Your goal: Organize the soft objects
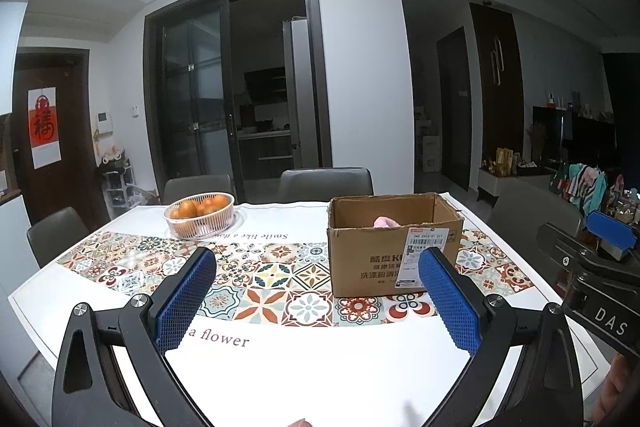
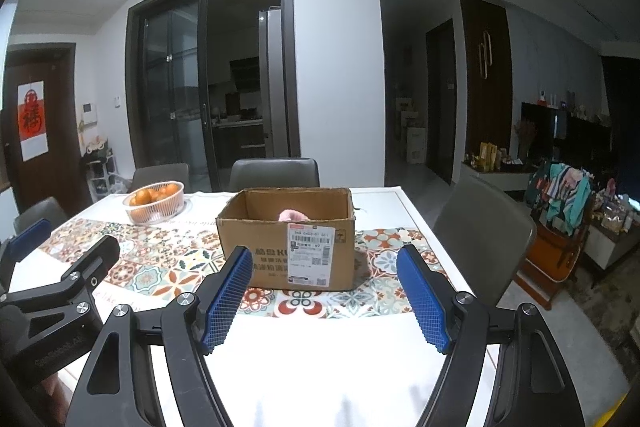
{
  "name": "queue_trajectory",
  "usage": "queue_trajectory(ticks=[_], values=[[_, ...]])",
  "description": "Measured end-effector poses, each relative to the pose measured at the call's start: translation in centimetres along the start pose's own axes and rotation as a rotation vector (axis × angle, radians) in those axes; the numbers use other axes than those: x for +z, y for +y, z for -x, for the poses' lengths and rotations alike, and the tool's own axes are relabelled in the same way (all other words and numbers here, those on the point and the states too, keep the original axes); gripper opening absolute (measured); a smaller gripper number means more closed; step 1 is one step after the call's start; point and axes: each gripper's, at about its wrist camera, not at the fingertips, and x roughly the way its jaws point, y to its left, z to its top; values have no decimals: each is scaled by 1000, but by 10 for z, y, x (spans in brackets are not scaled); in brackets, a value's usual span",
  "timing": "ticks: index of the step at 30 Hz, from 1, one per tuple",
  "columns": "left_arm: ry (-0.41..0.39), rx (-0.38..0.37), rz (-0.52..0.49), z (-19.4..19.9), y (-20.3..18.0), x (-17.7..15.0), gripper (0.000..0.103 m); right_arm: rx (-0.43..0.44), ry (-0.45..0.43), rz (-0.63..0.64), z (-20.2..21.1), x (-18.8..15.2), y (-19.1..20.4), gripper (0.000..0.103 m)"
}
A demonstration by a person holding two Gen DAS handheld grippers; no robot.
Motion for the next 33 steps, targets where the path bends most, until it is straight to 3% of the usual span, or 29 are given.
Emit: queue_trajectory(ticks=[33], values=[[-15,9,-1,4,3,-1,103,9,-1,2,5,0,4,76]])
